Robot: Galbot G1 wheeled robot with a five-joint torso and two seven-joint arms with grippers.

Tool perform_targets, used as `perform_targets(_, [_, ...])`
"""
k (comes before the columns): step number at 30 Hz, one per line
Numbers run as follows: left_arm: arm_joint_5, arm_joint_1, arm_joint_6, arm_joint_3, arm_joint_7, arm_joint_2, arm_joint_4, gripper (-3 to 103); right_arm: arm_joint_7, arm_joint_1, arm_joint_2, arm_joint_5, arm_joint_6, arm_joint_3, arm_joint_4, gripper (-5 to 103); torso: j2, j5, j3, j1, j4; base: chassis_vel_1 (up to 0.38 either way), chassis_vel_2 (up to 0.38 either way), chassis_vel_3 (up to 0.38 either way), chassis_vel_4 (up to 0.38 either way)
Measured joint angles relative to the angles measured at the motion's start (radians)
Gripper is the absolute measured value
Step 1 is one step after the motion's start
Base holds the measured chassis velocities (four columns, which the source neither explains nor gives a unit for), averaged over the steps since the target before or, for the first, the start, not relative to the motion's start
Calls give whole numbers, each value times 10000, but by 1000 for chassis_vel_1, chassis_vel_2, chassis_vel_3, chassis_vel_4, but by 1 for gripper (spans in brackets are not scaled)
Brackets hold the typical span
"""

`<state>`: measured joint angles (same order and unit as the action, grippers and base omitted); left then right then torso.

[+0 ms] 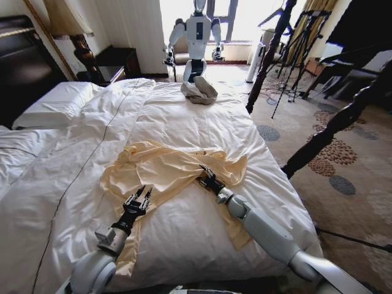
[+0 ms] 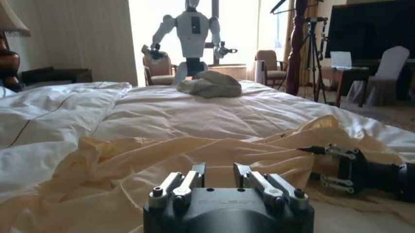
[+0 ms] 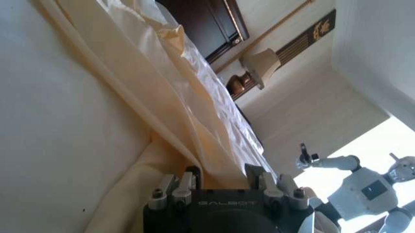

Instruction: Pick up the clothes from the bed and hang them on the clothes hanger.

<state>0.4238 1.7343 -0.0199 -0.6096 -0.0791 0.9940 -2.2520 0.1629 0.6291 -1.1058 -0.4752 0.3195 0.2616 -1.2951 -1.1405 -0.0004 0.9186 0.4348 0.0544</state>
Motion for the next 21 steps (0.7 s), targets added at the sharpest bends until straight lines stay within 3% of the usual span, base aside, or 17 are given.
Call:
perform_targets(2, [10,1,0,-10,-1,-8,5,32,7,5,-3,-23,1,-5,6,42,0,0,0,0,0,0,0,0,0])
perform_targets(5, [41,-11,0,-35,-11,-23,36,30,197,62,-70,-289,38,-50,80,26,0,0,0,0,0,0,0,0,0])
perform_targets(8, [46,-27,0,-36,-14,-27,55,30,656,201,-173,-742,114,-115,141,20,0,0,0,0,0,0,0,0,0])
perform_targets(9, [46,-28,0,-36,-14,-28,64,30,854,268,-198,-898,163,-137,142,9,0,0,0,0,0,0,0,0,0])
perform_targets(10, [46,-28,0,-36,-14,-28,64,30,854,268,-198,-898,163,-137,142,9,0,0,0,0,0,0,0,0,0])
perform_targets(12, [47,-26,0,-35,-15,-48,80,30,1173,459,-188,-1155,266,-216,29,-1,0,0,0,0,-1,0,0,0,0])
perform_targets(21, [98,-25,-1,-104,-30,-138,78,30,1203,1266,896,-737,41,-99,-1736,-2,0,1,-1,0,0,0,0,0,0])
